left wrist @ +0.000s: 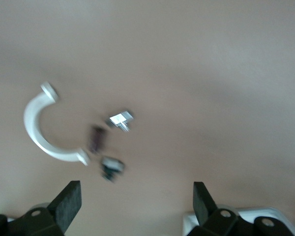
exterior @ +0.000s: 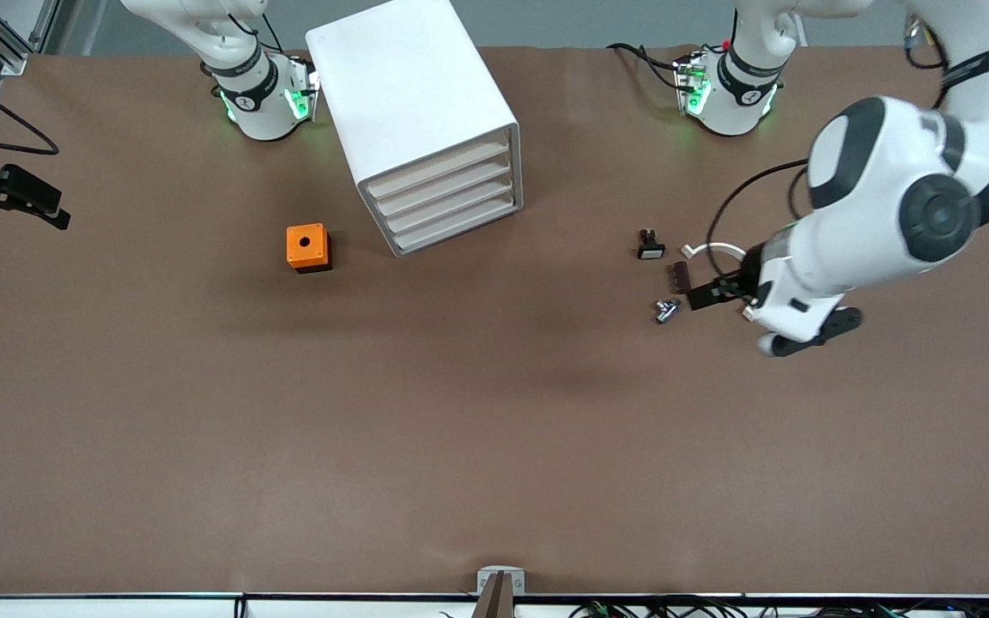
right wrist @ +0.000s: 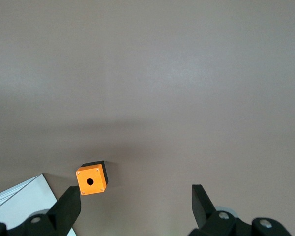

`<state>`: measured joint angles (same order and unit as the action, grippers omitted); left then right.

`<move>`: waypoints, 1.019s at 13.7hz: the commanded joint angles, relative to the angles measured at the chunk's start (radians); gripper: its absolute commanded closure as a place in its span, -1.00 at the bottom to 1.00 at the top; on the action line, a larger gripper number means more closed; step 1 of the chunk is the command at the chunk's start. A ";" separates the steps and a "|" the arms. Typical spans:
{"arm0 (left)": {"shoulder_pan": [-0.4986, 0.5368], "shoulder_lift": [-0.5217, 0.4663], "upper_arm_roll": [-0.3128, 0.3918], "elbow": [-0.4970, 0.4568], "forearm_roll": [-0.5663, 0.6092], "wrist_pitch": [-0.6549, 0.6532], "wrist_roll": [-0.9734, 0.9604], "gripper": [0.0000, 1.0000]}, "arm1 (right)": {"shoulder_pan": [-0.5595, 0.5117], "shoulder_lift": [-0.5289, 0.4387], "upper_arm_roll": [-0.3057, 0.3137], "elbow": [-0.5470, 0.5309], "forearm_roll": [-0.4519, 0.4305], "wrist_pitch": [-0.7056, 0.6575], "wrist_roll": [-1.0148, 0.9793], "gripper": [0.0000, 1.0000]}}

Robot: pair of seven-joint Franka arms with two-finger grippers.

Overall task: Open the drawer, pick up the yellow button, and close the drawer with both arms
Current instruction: 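Reach the left gripper to the white cabinet's drawer handle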

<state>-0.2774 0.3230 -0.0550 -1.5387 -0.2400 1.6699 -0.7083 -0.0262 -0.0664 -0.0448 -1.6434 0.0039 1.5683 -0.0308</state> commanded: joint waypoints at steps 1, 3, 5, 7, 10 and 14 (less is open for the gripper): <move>-0.054 0.120 0.004 0.133 -0.111 -0.079 -0.201 -0.99 | -0.003 -0.029 0.002 -0.024 -0.009 -0.001 -0.011 -1.00; -0.077 0.166 0.004 0.158 -0.247 -0.088 -0.407 -0.99 | -0.003 -0.027 0.002 -0.024 -0.009 -0.002 -0.011 -1.00; -0.091 0.203 0.000 0.161 -0.365 -0.088 -0.599 -0.99 | -0.003 -0.027 0.002 -0.024 -0.009 -0.002 -0.011 -1.00; -0.095 0.249 -0.014 0.181 -0.474 -0.097 -0.786 -0.99 | -0.003 -0.026 0.002 -0.023 -0.009 -0.004 -0.011 -1.00; -0.097 0.335 -0.068 0.207 -0.525 -0.142 -1.038 -0.99 | -0.003 -0.024 0.002 -0.023 -0.009 -0.004 -0.011 -1.00; -0.097 0.393 -0.111 0.204 -0.611 -0.252 -1.308 -0.99 | -0.001 -0.023 0.002 -0.016 -0.010 -0.016 -0.009 -1.00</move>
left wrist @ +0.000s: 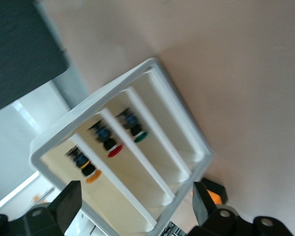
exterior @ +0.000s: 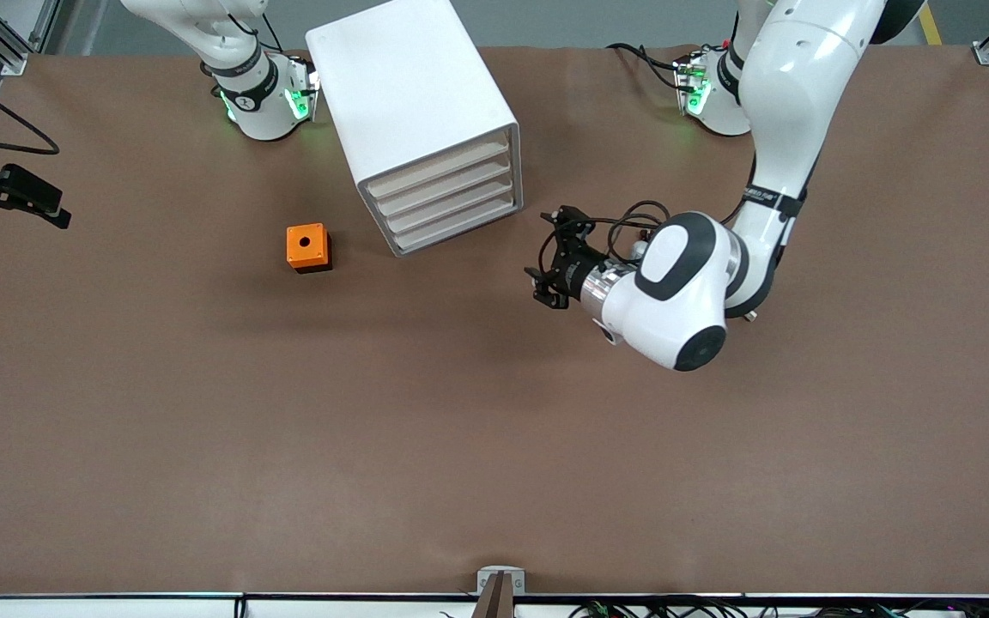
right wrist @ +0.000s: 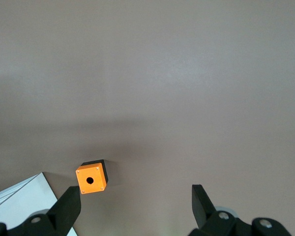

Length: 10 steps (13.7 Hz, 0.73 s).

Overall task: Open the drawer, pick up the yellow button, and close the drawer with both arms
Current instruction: 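Reach the left gripper to the white cabinet's drawer handle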

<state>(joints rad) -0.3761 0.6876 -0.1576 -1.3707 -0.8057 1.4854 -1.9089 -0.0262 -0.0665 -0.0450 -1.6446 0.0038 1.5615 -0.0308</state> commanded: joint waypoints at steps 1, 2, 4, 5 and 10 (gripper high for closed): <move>0.002 0.045 -0.017 0.033 -0.073 -0.097 -0.154 -0.99 | -0.001 -0.021 0.002 -0.012 -0.010 -0.014 -0.009 -1.00; 0.002 0.056 -0.026 0.032 -0.096 -0.120 -0.195 -0.99 | -0.003 -0.021 0.002 -0.012 -0.010 -0.014 -0.009 -1.00; 0.000 0.088 -0.049 0.030 -0.116 -0.129 -0.274 -0.90 | -0.004 -0.019 0.001 -0.006 -0.010 -0.021 -0.009 -1.00; -0.006 0.110 -0.063 0.024 -0.118 -0.135 -0.309 -0.66 | -0.001 -0.019 0.001 -0.006 -0.018 -0.017 -0.008 -1.00; -0.067 0.159 -0.065 0.004 -0.142 -0.159 -0.348 -0.09 | 0.003 -0.010 0.004 0.011 -0.044 -0.014 -0.011 -1.00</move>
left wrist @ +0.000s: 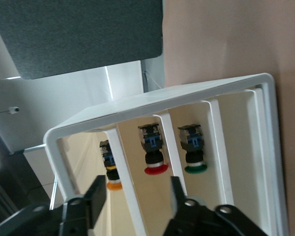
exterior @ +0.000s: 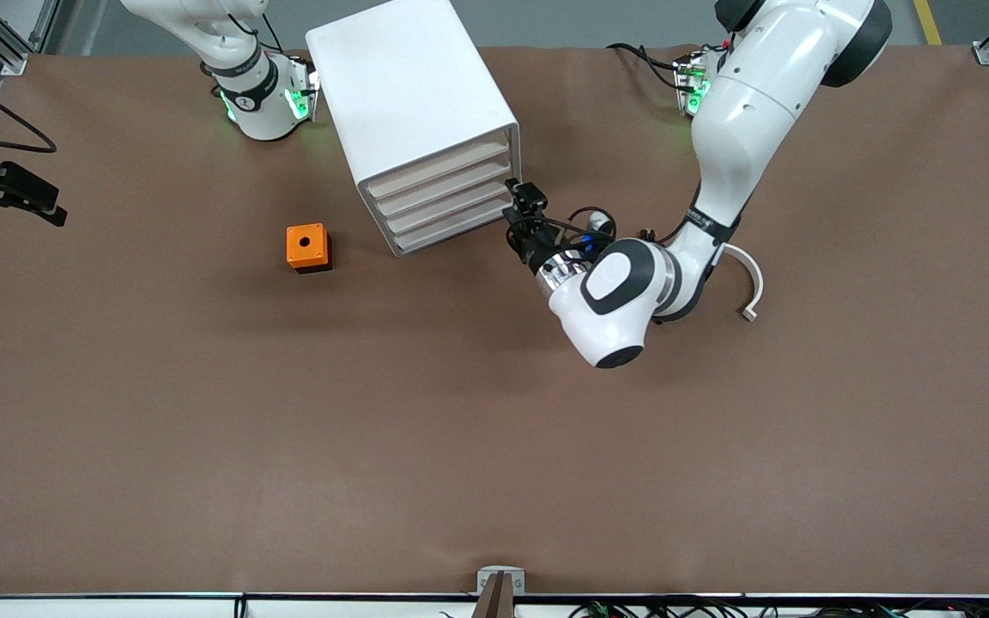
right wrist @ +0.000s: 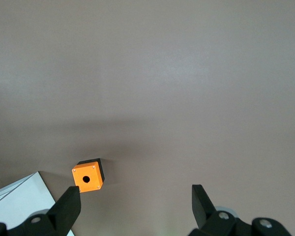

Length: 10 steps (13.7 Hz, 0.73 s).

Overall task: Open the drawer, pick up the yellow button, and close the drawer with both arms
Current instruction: 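Grasp the drawer with the left gripper and pull it open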

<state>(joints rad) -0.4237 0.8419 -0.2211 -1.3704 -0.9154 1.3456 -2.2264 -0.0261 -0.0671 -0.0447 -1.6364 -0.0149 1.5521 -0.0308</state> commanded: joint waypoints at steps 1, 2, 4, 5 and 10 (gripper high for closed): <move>-0.030 0.006 -0.001 -0.004 -0.049 -0.025 -0.038 -0.06 | 0.003 -0.005 0.003 0.009 -0.029 -0.006 -0.011 -1.00; -0.039 0.006 -0.001 -0.012 -0.065 -0.032 -0.044 -0.05 | 0.003 0.001 0.003 0.012 -0.030 -0.007 -0.011 -1.00; -0.061 0.005 -0.001 -0.018 -0.079 -0.055 -0.059 -0.05 | 0.000 0.003 0.002 0.010 -0.028 -0.010 -0.009 -1.00; -0.072 0.003 -0.001 -0.018 -0.079 -0.060 -0.070 -0.03 | 0.000 0.003 0.002 0.010 -0.028 -0.010 -0.009 -1.00; -0.118 -0.003 -0.001 -0.053 -0.077 -0.063 -0.137 0.25 | 0.006 0.019 0.003 0.015 -0.026 0.000 -0.011 -1.00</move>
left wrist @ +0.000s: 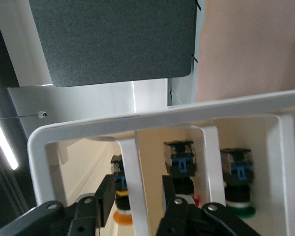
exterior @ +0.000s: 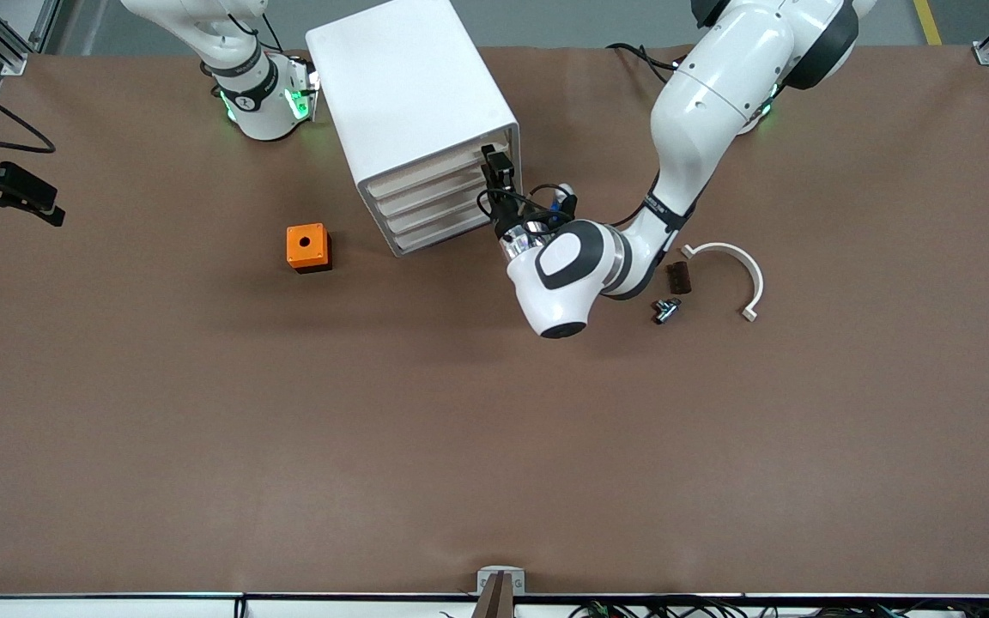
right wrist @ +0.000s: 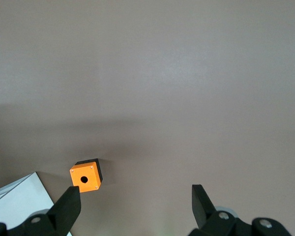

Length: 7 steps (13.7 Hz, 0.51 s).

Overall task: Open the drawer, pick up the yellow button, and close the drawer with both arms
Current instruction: 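Grasp the drawer with the left gripper and pull it open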

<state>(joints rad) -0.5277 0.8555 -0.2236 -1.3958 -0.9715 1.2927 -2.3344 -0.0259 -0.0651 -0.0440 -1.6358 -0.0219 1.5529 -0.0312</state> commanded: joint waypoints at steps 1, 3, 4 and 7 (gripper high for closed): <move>-0.015 -0.016 0.001 -0.028 -0.021 -0.021 -0.037 0.35 | 0.007 0.021 0.003 0.019 -0.021 0.001 -0.012 -1.00; -0.017 -0.016 0.000 -0.028 -0.021 -0.027 -0.040 0.57 | 0.009 0.078 0.004 0.021 -0.004 0.015 -0.007 -1.00; -0.017 -0.015 0.001 -0.028 -0.021 -0.027 -0.048 0.68 | 0.008 0.097 0.003 0.034 -0.003 0.015 -0.010 -1.00; -0.014 -0.015 0.001 -0.028 -0.021 -0.027 -0.080 0.77 | 0.011 0.100 0.003 0.040 -0.010 0.036 -0.010 -1.00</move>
<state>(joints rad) -0.5474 0.8555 -0.2240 -1.4075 -0.9721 1.2737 -2.3952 -0.0234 0.0258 -0.0385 -1.6293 -0.0218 1.5915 -0.0317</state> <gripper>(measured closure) 0.877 0.000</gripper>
